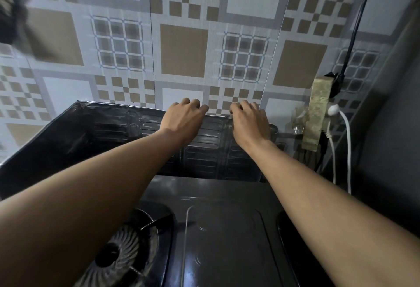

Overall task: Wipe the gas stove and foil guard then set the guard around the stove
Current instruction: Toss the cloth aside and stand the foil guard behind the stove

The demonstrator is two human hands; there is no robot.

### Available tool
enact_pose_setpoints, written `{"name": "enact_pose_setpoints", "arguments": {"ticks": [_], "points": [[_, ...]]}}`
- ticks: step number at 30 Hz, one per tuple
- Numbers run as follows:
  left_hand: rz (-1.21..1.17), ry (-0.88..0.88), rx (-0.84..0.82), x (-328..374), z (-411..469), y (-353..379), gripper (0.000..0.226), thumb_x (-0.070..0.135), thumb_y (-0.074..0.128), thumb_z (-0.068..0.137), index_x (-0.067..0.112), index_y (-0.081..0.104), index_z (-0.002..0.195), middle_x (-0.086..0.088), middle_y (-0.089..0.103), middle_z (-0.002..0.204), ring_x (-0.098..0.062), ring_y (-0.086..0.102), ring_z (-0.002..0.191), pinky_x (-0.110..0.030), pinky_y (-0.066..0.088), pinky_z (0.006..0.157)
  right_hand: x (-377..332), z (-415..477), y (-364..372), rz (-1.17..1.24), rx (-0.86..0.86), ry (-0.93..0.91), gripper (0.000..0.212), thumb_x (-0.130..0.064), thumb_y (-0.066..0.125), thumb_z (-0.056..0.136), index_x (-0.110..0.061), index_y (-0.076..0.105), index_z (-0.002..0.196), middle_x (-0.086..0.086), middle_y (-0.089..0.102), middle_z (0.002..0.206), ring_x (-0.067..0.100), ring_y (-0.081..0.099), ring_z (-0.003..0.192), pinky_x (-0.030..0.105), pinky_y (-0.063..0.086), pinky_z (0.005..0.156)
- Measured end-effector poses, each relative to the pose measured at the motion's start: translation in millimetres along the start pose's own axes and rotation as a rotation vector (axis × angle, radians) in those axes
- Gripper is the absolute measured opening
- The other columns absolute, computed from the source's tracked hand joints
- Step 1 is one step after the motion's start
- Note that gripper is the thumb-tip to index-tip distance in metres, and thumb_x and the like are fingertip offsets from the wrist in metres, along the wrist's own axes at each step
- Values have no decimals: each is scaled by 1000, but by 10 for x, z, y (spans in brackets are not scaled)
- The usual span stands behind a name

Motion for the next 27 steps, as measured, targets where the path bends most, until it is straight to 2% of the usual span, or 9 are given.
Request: {"name": "enact_pose_setpoints", "arguments": {"ticks": [3, 5, 6, 7, 9, 10, 12, 17, 27], "points": [[21, -14, -17, -13, 26, 49, 25, 12, 62, 94, 18, 61, 119, -4, 66, 106, -28, 62, 95, -34, 39, 67, 55, 47, 106, -41, -56, -5, 13, -14, 48, 96, -11, 60, 100, 8, 61, 101, 29, 56, 91, 36, 41, 68], [46, -22, -31, -27, 54, 55, 22, 10, 64, 92, 17, 61, 113, -4, 66, 100, -28, 62, 93, -34, 36, 66, 63, 64, 87, -52, -34, 2, 27, -31, 38, 98, -14, 56, 85, 3, 58, 87, 22, 55, 75, 33, 33, 58], [54, -26, -39, -36, 68, 56, 22, 9, 65, 91, 16, 61, 111, -4, 66, 99, -29, 61, 92, -34, 35, 66, 63, 65, 105, -22, -42, 13, 28, -32, 37, 98, -16, 54, 83, 2, 57, 84, 19, 53, 71, 33, 32, 57], [59, -31, -45, -49, 79, 56, 22, 7, 66, 90, 15, 60, 109, -5, 65, 98, -29, 61, 92, -34, 35, 67, 43, 74, 114, 19, -44, 20, 24, -27, 40, 98, -15, 53, 83, 2, 55, 83, 19, 52, 70, 33, 34, 57], [65, -40, -57, -87, 98, 53, 24, 0, 64, 86, 14, 60, 106, -6, 64, 97, -30, 60, 91, -34, 35, 66, 36, 66, 153, 97, -73, 68, 7, -6, 51, 93, -10, 54, 89, 4, 54, 86, 22, 52, 73, 36, 45, 60], [66, -42, -63, -111, 102, 53, 25, -3, 63, 85, 13, 60, 104, -6, 64, 96, -30, 60, 90, -34, 35, 65, 16, 82, 157, 73, -60, 64, 12, 4, 55, 88, -8, 54, 92, 6, 54, 87, 24, 53, 75, 38, 50, 61], [64, -46, -73, -165, 92, 72, 27, -6, 63, 83, 13, 60, 103, -6, 63, 93, -29, 59, 88, -35, 35, 61, -38, 119, 167, 94, -37, 39, 22, 11, 59, 82, -6, 57, 94, 6, 56, 88, 25, 54, 77, 40, 55, 63], [44, -51, -42, -275, 59, 119, 23, 3, 66, 87, 15, 63, 106, -4, 65, 95, -28, 60, 88, -34, 36, 56, -108, 165, 138, 96, -12, 38, 30, 4, 69, 78, -9, 61, 104, 7, 61, 98, 26, 58, 83, 42, 57, 66], [13, -36, 16, -260, 44, 53, 28, 11, 68, 89, 16, 63, 116, -5, 68, 109, -28, 62, 98, -37, 52, 73, -174, 146, 59, 90, -24, 10, 32, -4, 67, 81, -8, 60, 112, 9, 59, 109, 26, 57, 89, 41, 55, 71]]}}
Point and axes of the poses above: each hand's wrist, its own z-axis towards the middle knuckle, its own y-axis out of the palm, x = y × z, the point moved 10 cm from there along z, towards the middle knuckle
